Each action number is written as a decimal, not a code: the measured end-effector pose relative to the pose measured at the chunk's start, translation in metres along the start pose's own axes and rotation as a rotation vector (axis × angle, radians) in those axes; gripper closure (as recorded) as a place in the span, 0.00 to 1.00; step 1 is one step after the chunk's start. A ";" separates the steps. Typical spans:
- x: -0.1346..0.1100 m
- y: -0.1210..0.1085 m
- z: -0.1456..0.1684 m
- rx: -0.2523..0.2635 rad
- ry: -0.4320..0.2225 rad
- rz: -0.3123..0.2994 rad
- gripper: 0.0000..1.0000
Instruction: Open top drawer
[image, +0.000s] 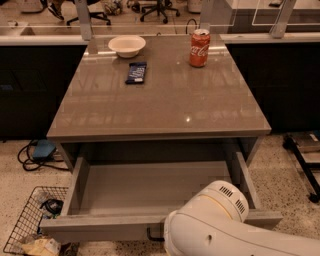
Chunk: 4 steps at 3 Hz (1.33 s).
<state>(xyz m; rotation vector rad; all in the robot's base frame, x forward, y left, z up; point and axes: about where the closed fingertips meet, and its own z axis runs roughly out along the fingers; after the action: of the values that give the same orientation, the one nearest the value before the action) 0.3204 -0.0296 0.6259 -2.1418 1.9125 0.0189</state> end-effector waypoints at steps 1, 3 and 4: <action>0.000 0.000 -0.001 0.002 0.002 -0.001 0.36; 0.000 0.000 -0.002 0.005 0.005 -0.004 0.00; 0.000 0.000 -0.002 0.005 0.005 -0.004 0.00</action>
Offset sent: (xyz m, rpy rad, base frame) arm -0.0002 -0.0001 0.0005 -0.0013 -0.0017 0.0004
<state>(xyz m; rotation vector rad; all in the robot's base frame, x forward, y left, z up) 0.3197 -0.0301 0.6277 -2.1445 1.9096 0.0083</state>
